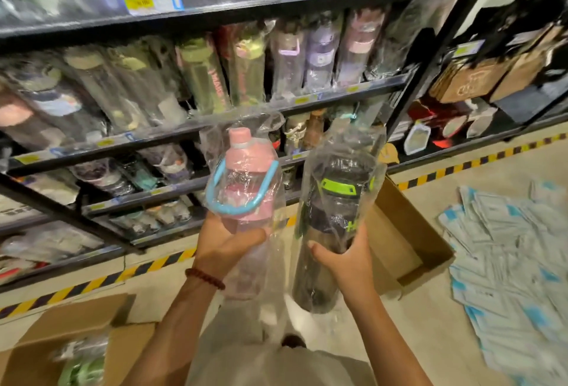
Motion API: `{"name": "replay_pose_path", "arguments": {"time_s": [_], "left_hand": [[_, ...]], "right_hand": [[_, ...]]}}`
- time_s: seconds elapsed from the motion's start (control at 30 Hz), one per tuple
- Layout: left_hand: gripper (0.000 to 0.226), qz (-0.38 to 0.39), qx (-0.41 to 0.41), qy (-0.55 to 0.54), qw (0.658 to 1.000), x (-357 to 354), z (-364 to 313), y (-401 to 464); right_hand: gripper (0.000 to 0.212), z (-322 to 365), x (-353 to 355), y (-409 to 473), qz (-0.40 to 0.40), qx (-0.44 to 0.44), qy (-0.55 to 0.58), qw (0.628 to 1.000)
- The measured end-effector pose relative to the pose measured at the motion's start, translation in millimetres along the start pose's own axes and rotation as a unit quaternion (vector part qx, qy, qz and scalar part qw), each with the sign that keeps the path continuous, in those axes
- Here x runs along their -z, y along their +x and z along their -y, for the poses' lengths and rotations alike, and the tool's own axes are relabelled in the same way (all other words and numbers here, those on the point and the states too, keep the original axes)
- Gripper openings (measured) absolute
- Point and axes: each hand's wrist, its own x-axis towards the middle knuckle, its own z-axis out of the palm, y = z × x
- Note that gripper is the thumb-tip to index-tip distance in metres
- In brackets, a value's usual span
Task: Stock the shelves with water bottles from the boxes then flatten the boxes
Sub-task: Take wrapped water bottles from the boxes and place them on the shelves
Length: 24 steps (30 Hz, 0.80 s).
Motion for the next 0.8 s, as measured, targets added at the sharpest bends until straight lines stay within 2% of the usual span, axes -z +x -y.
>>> {"name": "replay_pose_path", "arguments": {"time_s": [0.07, 0.2, 0.33, 0.37, 0.5, 0.63, 0.73, 0.8], "left_hand": [[0.083, 0.01, -0.012, 0.005, 1.0, -5, -4, 19], [0.069, -0.017, -0.029, 0.017, 0.999, -14, -22, 72], [0.058, -0.027, -0.092, 0.032, 0.995, -26, -68, 137], [0.059, -0.03, -0.106, 0.035, 0.993, -28, -84, 152], [0.06, -0.027, -0.153, 0.042, 0.987, -29, -146, 208], [0.048, -0.036, -0.203, 0.043, 0.978, -29, -201, 255], [0.054, -0.065, -0.201, 0.024, 0.977, -27, -226, 282], [0.057, -0.084, -0.204, 0.005, 0.975, -25, -237, 297]], "right_hand": [[0.079, 0, -3, 21, -0.005, 0.008, 0.003, 1.0], [0.077, 23, -16, 68, -0.008, 0.023, -0.005, 1.0], [0.119, 70, -25, 124, -0.028, 0.053, -0.018, 0.998], [0.122, 85, -26, 140, -0.036, 0.07, -0.02, 0.997], [0.111, 148, -25, 201, -0.043, 0.123, -0.003, 0.991], [0.113, 214, -27, 245, -0.04, 0.188, 0.032, 0.981], [0.087, 249, -30, 274, -0.026, 0.219, 0.055, 0.974], [0.09, 265, -33, 292, -0.003, 0.224, 0.057, 0.973]]}}
